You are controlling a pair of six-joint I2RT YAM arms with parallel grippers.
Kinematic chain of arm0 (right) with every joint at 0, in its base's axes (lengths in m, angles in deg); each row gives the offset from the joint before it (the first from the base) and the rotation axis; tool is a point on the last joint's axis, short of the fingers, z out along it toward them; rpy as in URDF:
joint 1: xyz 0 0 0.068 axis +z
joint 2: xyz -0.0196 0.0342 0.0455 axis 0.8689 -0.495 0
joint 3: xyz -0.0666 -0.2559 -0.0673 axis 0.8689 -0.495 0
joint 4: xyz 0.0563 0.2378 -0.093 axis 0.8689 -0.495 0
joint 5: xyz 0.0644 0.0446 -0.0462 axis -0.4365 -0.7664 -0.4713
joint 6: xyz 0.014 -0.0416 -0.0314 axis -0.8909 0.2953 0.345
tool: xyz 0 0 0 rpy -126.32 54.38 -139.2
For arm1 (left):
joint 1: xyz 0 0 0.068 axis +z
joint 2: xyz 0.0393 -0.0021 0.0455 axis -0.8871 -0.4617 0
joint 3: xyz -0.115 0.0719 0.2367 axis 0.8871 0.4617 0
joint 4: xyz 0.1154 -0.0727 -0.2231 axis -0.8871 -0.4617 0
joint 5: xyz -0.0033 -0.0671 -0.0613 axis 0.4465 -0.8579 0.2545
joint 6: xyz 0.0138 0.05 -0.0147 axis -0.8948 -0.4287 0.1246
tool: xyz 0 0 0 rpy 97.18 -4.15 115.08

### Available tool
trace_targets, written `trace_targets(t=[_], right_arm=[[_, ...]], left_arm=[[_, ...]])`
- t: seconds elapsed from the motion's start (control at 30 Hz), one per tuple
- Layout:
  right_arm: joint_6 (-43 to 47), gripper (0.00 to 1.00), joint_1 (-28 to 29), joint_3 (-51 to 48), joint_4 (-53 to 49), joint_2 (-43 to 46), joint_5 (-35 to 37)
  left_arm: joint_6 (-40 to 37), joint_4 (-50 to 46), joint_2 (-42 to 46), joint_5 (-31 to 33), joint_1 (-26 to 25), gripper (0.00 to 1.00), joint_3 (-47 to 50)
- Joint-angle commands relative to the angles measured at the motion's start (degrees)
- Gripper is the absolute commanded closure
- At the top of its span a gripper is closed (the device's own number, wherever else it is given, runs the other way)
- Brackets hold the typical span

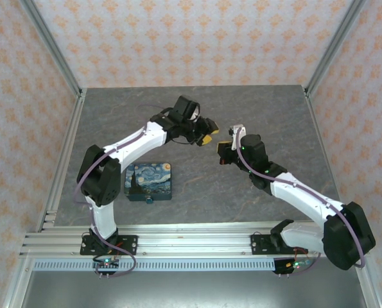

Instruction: Unlock the padlock with the key

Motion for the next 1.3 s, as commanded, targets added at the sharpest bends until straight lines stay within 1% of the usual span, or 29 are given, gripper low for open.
trace_targets(t=[0.0, 0.1, 0.13, 0.2, 0.4, 0.67, 0.9, 1.03, 1.13, 1.2, 1.27], right_arm=[[1.6, 1.00, 0.3, 2.4, 0.2, -0.2, 0.2], [1.8, 1.00, 0.3, 2.4, 0.1, -0.2, 0.1], [1.8, 1.00, 0.3, 2.5, 0.0, -0.1, 0.1], [1.9, 1.00, 0.3, 2.5, -0.2, -0.3, 0.1], [1.9, 1.00, 0.3, 2.5, -0.3, -0.3, 0.1], [1.9, 1.00, 0.3, 2.5, -0.5, -0.3, 0.3], [1.9, 1.00, 0.3, 2.6, -0.6, -0.6, 0.5], [1.9, 1.00, 0.3, 2.8, -0.5, -0.8, 0.6], [1.8, 1.00, 0.3, 2.8, -0.4, -0.8, 0.6], [1.5, 1.00, 0.3, 2.8, -0.3, -0.9, 0.6], [1.3, 1.00, 0.3, 2.9, -0.2, -0.9, 0.7]], left_arm=[[0.6, -2.4, -1.2, -0.7, -1.1, 0.59, -2.3], [0.7, -2.5, -1.2, -0.7, -1.8, 0.60, -2.8], [0.7, -2.5, -2.9, -0.7, -2.0, 0.61, -2.9], [0.8, -2.5, -3.2, -0.5, -2.3, 0.63, -3.0], [0.5, -2.8, -3.4, 0.1, -2.3, 0.71, -3.0], [-0.1, -3.5, -3.3, 0.5, -2.3, 0.77, -3.1], [-0.3, -3.8, -3.0, 0.5, -2.4, 0.87, -3.4], [-0.4, -3.9, -3.0, 0.5, -2.5, 0.90, -3.5], [-0.7, -4.2, -3.0, 0.5, -2.6, 0.95, -3.8], [-0.7, -4.3, -3.1, 0.6, -2.6, 1.00, -3.9], [-0.8, -4.2, -3.2, 0.5, -2.7, 1.00, -4.0]])
